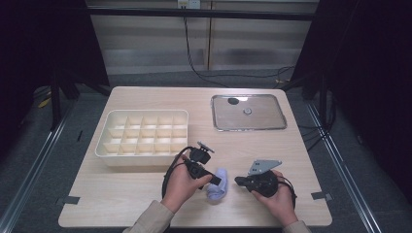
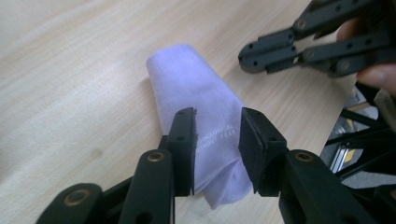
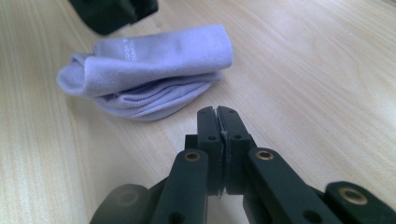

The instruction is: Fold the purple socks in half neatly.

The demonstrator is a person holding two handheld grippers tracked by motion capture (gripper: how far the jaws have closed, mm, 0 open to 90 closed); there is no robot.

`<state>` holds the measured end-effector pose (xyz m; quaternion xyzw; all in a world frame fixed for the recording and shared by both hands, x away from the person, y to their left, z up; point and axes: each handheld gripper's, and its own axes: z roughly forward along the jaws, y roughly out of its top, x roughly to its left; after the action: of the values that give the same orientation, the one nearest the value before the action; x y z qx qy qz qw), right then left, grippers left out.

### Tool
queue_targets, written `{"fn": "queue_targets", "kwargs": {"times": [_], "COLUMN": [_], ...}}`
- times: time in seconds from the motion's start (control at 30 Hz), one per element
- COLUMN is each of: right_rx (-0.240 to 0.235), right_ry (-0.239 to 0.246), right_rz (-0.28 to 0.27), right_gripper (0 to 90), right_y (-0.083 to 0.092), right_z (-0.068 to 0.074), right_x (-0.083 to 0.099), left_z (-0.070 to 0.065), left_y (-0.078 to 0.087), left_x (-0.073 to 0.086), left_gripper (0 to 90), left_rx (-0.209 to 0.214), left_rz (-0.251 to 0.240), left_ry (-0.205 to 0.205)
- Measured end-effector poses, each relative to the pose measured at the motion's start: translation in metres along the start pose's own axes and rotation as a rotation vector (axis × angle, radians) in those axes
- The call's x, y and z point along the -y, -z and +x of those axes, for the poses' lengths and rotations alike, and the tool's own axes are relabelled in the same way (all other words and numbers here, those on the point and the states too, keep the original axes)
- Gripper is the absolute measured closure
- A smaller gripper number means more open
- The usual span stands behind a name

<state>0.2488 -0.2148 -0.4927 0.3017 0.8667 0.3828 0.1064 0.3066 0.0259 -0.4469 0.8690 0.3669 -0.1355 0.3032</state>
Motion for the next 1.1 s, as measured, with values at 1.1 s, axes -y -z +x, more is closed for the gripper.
{"fn": "queue_targets", "kwargs": {"times": [1.1], "right_rx": [-0.048], "right_ry": [0.044], "right_rz": [0.029], "right_gripper": [89.5], "right_y": [-0.012], "right_z": [0.016], "right_x": [0.0], "left_z": [0.025], "left_y": [-0.01], "left_x": [0.006], "left_gripper": [61.3], "left_rx": [0.01], "left_rz": [0.016], "left_ry": [0.109]}}
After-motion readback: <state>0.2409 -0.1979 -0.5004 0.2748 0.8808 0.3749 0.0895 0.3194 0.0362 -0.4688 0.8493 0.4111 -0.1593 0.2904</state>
